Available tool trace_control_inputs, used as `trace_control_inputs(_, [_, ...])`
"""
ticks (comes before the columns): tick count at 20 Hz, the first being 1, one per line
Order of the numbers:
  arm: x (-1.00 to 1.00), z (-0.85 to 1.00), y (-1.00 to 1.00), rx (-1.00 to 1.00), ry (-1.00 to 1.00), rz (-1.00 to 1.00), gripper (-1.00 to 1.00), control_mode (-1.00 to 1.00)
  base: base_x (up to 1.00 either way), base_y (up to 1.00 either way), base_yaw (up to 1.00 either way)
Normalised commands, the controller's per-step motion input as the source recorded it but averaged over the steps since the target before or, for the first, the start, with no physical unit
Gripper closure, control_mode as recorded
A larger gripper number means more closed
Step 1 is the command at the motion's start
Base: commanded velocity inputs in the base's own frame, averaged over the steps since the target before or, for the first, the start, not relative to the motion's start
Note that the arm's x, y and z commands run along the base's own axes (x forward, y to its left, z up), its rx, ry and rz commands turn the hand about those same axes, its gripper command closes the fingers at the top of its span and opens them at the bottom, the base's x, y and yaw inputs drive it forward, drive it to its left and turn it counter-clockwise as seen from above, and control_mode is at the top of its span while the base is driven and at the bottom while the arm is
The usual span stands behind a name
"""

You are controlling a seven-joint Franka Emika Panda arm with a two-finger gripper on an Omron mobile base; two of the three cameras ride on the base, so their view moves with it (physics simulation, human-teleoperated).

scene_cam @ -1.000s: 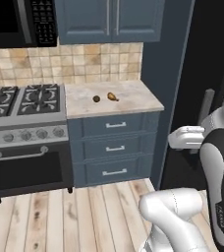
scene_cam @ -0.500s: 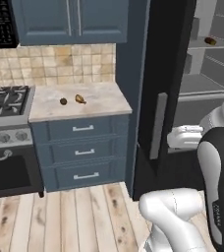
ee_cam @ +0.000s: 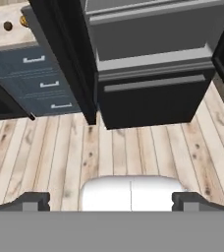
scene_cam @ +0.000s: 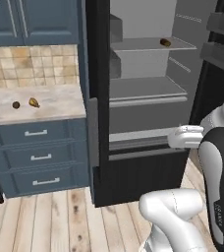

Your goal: Open the fridge, remove the kiwi, sweet potato, and chicken drumstick, and place them on any counter.

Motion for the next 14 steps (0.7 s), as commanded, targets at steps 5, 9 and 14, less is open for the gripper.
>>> trace_control_inputs(5, [0.0,0.0,0.0,0.0,0.0,0.0,-1.0,1.0,0.07,-0.65,0.0])
trace_control_inputs(9, [0.0,0.0,0.0,0.0,0.0,0.0,-1.0,1.0,0.02,0.0,0.0])
trace_control_inputs(14, [0.0,0.0,0.0,0.0,0.0,0.0,-1.0,1.0,0.39,0.0,0.0])
